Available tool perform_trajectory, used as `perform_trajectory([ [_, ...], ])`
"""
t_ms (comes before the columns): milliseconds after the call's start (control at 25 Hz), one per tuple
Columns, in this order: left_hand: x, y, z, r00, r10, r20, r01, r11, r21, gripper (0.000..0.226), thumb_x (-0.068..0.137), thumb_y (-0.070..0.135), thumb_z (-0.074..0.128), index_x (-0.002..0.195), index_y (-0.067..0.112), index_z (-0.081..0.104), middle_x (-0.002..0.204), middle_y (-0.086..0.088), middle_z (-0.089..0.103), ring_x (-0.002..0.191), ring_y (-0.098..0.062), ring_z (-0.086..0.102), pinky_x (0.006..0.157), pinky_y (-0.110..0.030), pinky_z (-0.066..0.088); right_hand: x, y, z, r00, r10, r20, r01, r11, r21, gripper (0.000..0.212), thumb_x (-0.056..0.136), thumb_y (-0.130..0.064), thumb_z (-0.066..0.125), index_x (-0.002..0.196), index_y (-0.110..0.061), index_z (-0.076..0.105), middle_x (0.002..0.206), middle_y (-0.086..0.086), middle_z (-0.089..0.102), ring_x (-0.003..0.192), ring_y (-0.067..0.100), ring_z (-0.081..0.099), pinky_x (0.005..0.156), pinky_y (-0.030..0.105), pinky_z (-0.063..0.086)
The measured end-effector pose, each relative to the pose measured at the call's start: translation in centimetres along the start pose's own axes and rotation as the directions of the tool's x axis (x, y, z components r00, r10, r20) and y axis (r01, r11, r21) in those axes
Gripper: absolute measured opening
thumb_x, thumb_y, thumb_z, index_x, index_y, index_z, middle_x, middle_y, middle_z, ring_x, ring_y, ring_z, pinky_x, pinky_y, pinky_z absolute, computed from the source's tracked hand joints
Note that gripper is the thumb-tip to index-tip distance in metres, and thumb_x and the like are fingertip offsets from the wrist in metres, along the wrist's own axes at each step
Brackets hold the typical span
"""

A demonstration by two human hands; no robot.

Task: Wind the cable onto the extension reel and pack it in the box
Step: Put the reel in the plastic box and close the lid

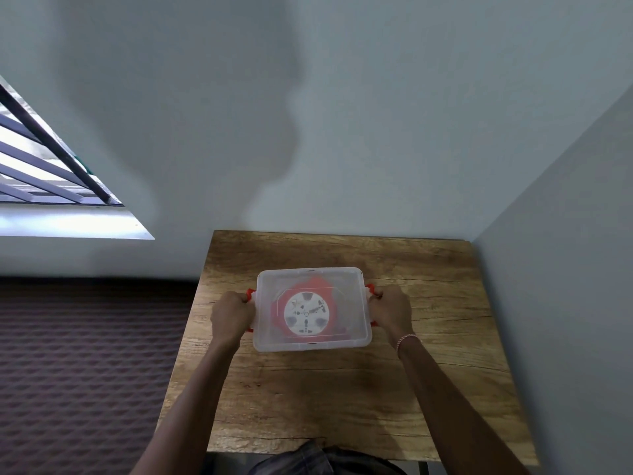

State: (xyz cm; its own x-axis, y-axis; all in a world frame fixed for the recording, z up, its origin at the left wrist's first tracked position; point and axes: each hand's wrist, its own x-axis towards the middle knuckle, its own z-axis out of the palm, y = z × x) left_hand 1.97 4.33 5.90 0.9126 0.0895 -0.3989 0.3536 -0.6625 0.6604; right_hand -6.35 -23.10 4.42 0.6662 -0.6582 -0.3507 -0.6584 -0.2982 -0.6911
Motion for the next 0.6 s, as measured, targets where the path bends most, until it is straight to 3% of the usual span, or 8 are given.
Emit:
perform_trajectory([
  [200, -0.6, 1.0, 0.1, 0.999, -0.001, -0.047, 0.006, 0.994, 0.109, 0.036, 0.099, 0.011, 0.062, 0.064, 0.006, 0.063, 0.061, -0.004, 0.060, 0.056, -0.016, 0.056, 0.053, -0.026, 0.037, -0.4, 0.0, 0.5, 0.997, -0.013, -0.078, 0.001, 0.989, -0.147, 0.020, 0.100, -0.014, 0.065, 0.085, -0.005, 0.076, 0.071, 0.004, 0.070, 0.065, 0.018, 0.067, 0.062, 0.035, 0.062],
  [360, -1.3, 0.9, 0.7, 0.998, 0.019, -0.062, -0.011, 0.993, 0.116, 0.040, 0.101, 0.013, 0.063, 0.061, 0.011, 0.063, 0.060, -0.002, 0.062, 0.055, -0.014, 0.059, 0.052, -0.023, 0.039, -0.5, -0.6, 0.0, 0.992, -0.032, -0.124, 0.008, 0.982, -0.188, 0.020, 0.101, -0.013, 0.062, 0.097, 0.000, 0.078, 0.082, 0.011, 0.074, 0.067, 0.018, 0.060, 0.055, 0.023, 0.043],
  [480, -1.5, 1.2, 0.9, 0.998, 0.047, -0.051, -0.040, 0.990, 0.135, 0.042, 0.101, 0.010, 0.062, 0.060, 0.015, 0.060, 0.060, -0.001, 0.062, 0.054, -0.013, 0.059, 0.052, -0.023, 0.040, -0.2, -0.2, -0.3, 0.994, -0.058, -0.088, 0.037, 0.973, -0.230, 0.025, 0.101, -0.009, 0.057, 0.085, -0.003, 0.075, 0.069, 0.002, 0.064, 0.062, 0.017, 0.057, 0.051, 0.021, 0.036],
  [600, -1.1, 2.0, 0.8, 0.997, 0.080, 0.014, -0.081, 0.989, 0.120, 0.038, 0.103, 0.022, 0.062, 0.067, 0.009, 0.067, 0.065, -0.003, 0.068, 0.060, -0.018, 0.066, 0.055, -0.023, 0.045, -0.2, -0.4, -0.3, 0.998, -0.041, -0.038, 0.031, 0.968, -0.248, 0.023, 0.099, -0.009, 0.052, 0.088, -0.002, 0.071, 0.077, 0.005, 0.067, 0.070, 0.021, 0.063, 0.053, 0.023, 0.043],
])
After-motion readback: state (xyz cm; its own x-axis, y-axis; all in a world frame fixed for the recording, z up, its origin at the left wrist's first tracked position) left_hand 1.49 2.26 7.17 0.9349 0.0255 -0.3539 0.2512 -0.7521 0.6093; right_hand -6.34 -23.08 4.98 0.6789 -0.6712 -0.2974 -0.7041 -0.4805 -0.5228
